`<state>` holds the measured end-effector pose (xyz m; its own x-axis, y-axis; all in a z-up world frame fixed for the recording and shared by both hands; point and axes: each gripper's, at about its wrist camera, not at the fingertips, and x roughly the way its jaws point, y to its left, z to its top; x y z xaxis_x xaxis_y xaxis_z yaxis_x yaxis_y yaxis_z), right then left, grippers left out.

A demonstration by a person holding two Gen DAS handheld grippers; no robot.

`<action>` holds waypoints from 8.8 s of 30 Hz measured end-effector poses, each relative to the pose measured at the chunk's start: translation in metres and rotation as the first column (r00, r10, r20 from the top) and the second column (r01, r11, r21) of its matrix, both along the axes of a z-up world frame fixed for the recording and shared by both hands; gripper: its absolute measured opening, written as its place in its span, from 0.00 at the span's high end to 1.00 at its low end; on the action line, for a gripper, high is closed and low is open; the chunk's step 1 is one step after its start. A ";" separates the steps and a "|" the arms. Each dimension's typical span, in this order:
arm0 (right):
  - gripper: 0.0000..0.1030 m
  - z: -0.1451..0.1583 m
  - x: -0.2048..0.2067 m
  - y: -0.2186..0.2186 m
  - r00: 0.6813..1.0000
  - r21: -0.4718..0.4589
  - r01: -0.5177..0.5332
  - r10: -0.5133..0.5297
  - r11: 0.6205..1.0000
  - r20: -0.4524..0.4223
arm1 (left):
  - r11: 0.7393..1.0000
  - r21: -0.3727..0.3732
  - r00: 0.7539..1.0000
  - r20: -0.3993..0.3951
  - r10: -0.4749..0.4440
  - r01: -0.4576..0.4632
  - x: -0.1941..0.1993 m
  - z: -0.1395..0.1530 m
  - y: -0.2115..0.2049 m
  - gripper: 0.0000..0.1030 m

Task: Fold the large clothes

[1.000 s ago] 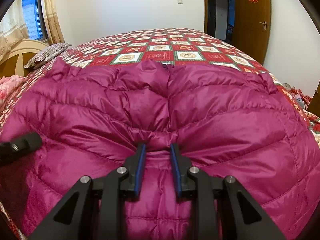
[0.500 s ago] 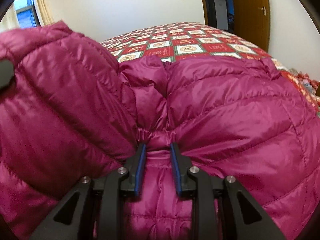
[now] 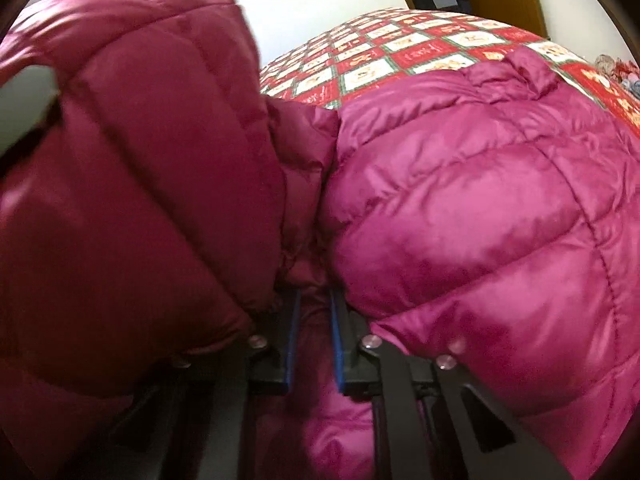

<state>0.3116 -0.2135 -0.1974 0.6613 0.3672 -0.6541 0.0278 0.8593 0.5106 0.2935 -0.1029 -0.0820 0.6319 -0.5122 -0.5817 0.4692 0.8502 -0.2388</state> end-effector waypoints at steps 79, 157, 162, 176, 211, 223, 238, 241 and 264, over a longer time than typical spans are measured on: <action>0.09 0.064 -0.001 -0.108 0.999 -0.187 0.011 -0.020 0.982 -0.043 | 0.979 -0.019 0.971 -0.136 0.197 -0.201 0.048 -0.069 0.024 0.27; 0.63 -0.004 -0.005 -0.189 0.926 0.006 0.376 -0.376 0.926 0.039 | 0.879 0.441 0.981 0.013 0.194 -0.180 0.139 -0.099 -0.129 0.10; 0.63 -0.004 -0.004 -0.191 0.926 0.001 0.375 -0.375 0.927 0.037 | 0.867 0.475 0.989 0.055 0.140 -0.149 0.117 -0.081 -0.125 0.11; 0.53 0.052 0.044 -0.173 0.981 -0.291 0.167 -0.187 0.942 -0.043 | 0.910 0.394 0.990 -0.010 0.142 -0.127 0.096 -0.077 -0.110 0.11; 0.20 0.025 -0.042 -0.216 0.966 0.019 0.259 -0.258 0.966 -0.011 | 0.997 -0.002 0.978 -0.197 0.072 -0.073 0.059 -0.085 -0.023 0.11; 0.13 0.002 -0.018 -0.182 0.994 0.015 0.099 -0.098 0.995 -0.047 | 0.978 -0.207 0.926 -0.371 -0.074 -0.005 0.074 -0.116 -0.030 0.10; 0.53 0.009 -0.032 -0.135 0.994 -0.125 0.057 -0.067 0.991 -0.081 | 0.988 -0.114 0.953 -0.272 -0.133 0.106 0.050 -0.102 -0.038 0.36; 0.61 0.012 -0.056 -0.116 0.996 -0.121 0.046 -0.055 0.992 -0.072 | 0.986 -0.131 0.955 -0.265 -0.133 0.101 0.032 -0.094 -0.016 0.40; 0.72 0.091 -0.198 -0.078 0.966 -0.167 0.233 -0.209 0.958 0.152 | 0.950 -0.200 0.954 -0.136 -0.268 0.238 -0.060 -0.018 -0.018 0.43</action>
<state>0.1134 -0.2920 -0.1068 0.7968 0.0852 -0.5982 0.1711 0.9177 0.3585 0.2332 -0.1212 -0.0999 0.3743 -0.7482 -0.5478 0.6064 0.6444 -0.4659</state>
